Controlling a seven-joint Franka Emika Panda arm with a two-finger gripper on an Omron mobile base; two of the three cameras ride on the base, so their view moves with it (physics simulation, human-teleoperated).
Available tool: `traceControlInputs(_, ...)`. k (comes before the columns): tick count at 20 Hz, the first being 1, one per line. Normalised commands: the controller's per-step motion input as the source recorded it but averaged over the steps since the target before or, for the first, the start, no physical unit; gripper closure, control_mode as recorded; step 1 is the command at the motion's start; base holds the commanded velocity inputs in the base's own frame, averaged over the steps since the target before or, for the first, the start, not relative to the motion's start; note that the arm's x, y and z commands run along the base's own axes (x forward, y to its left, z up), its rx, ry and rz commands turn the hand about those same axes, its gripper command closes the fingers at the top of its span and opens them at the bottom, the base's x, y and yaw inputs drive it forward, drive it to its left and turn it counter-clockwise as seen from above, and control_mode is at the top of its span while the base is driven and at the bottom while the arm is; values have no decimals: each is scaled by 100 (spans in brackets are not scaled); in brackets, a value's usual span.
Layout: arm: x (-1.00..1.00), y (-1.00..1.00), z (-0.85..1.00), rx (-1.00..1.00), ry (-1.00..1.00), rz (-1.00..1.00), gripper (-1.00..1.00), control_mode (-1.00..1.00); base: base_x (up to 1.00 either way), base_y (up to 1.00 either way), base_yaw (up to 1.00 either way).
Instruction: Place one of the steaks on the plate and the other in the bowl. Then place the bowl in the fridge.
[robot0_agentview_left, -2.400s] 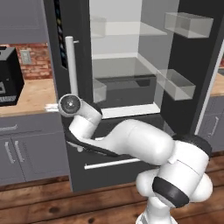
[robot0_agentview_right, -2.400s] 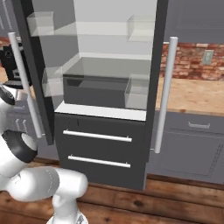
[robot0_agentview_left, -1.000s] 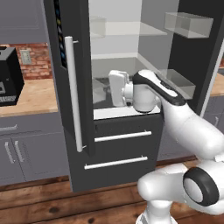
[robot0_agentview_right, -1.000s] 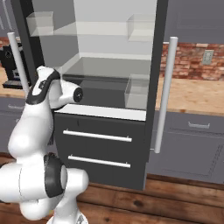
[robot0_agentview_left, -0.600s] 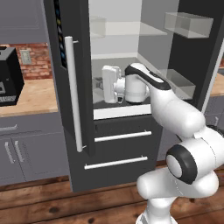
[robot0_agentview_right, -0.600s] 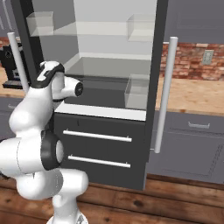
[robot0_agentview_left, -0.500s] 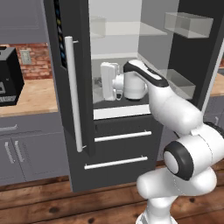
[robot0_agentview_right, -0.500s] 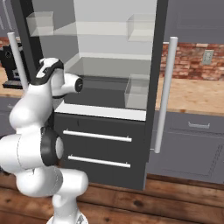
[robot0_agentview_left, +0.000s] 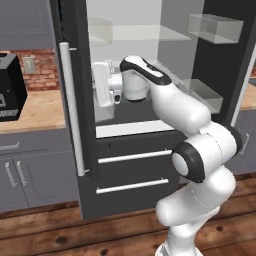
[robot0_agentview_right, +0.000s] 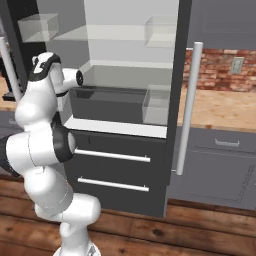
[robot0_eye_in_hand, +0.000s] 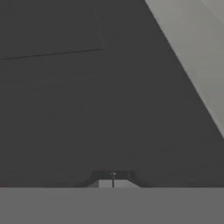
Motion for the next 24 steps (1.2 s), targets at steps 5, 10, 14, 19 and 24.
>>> traceControlInputs(5, -31, 100, -6, 14, 28, 24, 100, -100, 0, 0, 0)
traceControlInputs(10, -7, 16, -7, 13, 1, 3, 100, -100, 0, 0, 0)
traceControlInputs(14, 3, -85, 76, 14, -3, 0, 100, -100, 0, 0, 0)
traceControlInputs(19, 6, -100, 79, 9, 3, -1, 100, -100, 0, 0, 0)
traceControlInputs(24, -1, -100, 6, -2, 3, -2, 100, -100, 0, 0, 0)
